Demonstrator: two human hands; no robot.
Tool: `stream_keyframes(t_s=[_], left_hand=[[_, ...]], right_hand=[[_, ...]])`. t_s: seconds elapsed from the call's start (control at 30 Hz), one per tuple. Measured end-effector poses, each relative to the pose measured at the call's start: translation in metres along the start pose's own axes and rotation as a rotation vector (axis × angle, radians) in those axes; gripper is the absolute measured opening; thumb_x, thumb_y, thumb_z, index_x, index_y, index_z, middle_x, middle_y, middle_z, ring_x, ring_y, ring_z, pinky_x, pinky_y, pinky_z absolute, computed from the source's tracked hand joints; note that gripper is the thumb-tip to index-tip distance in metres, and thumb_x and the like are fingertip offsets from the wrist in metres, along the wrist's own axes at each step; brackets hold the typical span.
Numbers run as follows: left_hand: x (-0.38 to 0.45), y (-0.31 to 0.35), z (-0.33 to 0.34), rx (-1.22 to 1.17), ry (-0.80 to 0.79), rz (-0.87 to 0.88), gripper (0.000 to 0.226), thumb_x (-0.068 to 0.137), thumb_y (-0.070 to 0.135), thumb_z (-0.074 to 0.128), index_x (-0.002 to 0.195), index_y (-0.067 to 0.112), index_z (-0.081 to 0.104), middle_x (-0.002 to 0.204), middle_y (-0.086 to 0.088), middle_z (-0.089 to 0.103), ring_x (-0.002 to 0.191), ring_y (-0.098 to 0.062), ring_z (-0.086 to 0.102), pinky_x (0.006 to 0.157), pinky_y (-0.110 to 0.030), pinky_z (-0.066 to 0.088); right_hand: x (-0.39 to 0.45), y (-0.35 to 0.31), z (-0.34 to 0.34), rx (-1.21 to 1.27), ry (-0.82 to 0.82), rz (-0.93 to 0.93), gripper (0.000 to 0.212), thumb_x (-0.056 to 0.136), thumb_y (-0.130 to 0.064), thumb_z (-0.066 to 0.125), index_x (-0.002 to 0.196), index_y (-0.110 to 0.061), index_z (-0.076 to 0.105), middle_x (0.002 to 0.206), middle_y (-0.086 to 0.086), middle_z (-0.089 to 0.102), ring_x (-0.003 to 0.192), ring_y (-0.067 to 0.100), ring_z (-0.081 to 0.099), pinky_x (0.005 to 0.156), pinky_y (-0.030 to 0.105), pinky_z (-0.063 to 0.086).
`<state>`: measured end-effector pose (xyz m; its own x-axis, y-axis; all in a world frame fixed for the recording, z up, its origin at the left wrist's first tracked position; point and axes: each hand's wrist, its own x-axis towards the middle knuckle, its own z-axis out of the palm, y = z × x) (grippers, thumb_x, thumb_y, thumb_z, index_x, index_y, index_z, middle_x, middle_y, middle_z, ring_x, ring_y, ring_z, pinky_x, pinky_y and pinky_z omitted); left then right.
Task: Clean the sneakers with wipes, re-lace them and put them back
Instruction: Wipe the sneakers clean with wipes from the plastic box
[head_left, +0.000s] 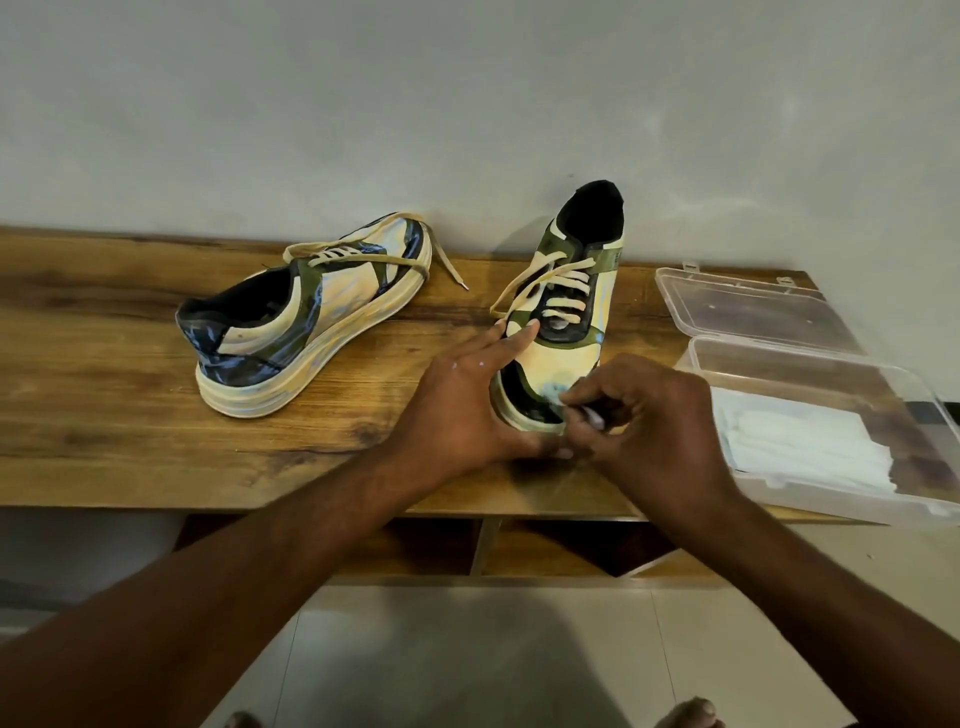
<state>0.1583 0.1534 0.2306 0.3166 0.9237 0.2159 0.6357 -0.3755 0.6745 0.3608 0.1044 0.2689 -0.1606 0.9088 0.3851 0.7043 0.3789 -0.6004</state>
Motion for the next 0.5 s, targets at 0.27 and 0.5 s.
stream_keyframes(t_s=[0.27, 0.5], left_hand=[[0.001, 0.002, 0.0, 0.026, -0.031, -0.038, 0.117, 0.059, 0.057, 0.093, 0.161, 0.036, 0.038, 0.166, -0.007, 0.04, 0.154, -0.016, 0.034, 0.123, -0.027, 0.029], [0.0, 0.002, -0.001, 0.034, -0.037, -0.031, 0.128, 0.049, 0.084, 0.078, 0.161, 0.035, 0.039, 0.165, -0.005, 0.042, 0.153, -0.014, 0.036, 0.126, -0.036, 0.033]], right_hand=[[-0.004, -0.013, 0.01, -0.047, -0.122, -0.123, 0.023, 0.08, -0.007, 0.085, 0.099, -0.019, 0.081, 0.097, -0.007, 0.073, 0.085, 0.007, 0.066, 0.072, 0.026, 0.058], [0.005, -0.011, 0.002, -0.164, -0.054, -0.046, 0.02, 0.078, -0.006, 0.085, 0.094, -0.017, 0.08, 0.09, -0.002, 0.071, 0.079, 0.012, 0.063, 0.069, 0.038, 0.058]])
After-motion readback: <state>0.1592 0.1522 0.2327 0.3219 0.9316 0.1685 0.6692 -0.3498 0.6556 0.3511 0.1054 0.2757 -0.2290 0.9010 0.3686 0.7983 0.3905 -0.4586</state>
